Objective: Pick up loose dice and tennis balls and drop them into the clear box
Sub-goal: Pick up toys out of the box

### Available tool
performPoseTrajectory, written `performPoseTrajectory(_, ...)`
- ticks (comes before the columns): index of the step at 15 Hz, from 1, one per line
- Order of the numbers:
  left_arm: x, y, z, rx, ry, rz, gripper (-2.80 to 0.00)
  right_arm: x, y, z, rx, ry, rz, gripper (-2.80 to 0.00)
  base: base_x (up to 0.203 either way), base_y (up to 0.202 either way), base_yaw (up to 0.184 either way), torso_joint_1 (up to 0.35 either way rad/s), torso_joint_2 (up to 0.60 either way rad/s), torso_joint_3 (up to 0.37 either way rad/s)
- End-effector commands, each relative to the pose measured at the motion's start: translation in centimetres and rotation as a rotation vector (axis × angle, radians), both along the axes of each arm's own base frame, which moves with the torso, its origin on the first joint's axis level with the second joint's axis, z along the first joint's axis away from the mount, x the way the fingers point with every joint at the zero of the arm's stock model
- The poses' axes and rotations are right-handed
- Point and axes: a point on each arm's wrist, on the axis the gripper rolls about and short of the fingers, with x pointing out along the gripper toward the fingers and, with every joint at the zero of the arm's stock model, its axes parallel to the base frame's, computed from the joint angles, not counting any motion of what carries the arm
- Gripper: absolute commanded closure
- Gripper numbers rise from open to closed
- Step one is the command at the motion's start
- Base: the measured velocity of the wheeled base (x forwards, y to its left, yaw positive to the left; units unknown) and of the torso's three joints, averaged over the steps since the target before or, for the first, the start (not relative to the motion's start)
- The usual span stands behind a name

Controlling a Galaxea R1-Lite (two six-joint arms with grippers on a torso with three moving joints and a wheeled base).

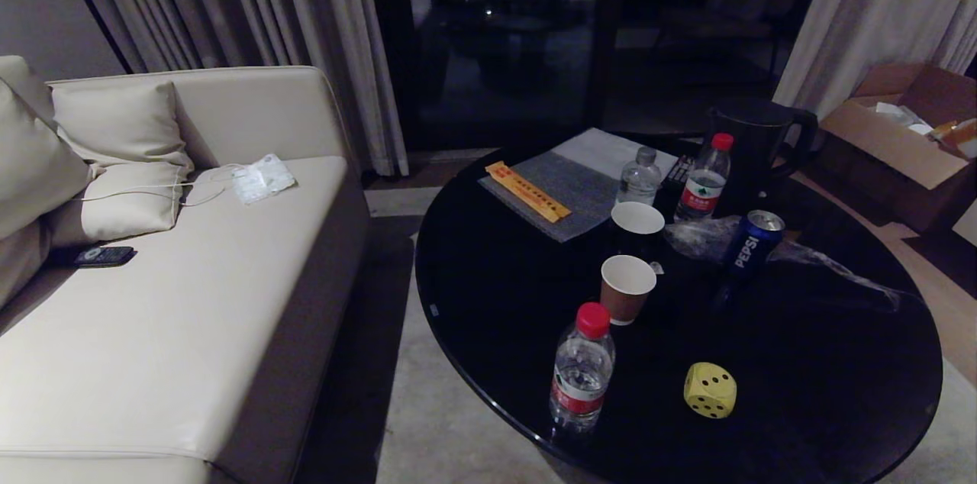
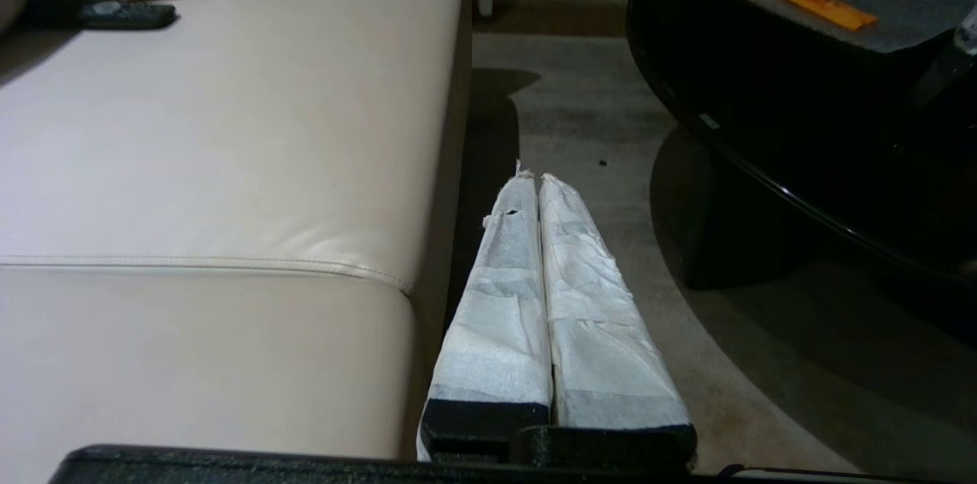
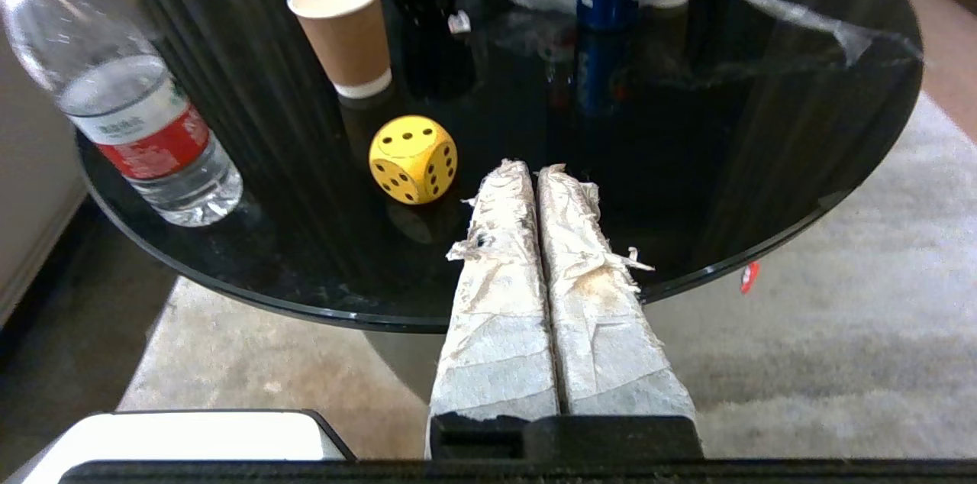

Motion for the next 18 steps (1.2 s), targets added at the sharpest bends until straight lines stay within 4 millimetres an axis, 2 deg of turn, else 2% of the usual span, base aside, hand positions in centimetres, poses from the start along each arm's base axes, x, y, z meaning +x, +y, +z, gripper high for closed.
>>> performPoseTrajectory(1, 0.02, 0.00, -0.04, -0.002, 0.003, 0.001, 0.00, 0.01, 0.00, 0.00, 0.000, 0.002, 0.001, 0.00, 0.000, 0.000, 0.000, 0.002, 0.01, -0.193)
performPoseTrajectory(18, 0.02, -0.01, -0.04, 0.005, 0.003, -0.006, 0.00, 0.01, 0.00, 0.00, -0.001, 0.002, 0.001, 0.00, 0.000, 0.000, 0.000, 0.002, 0.00, -0.187)
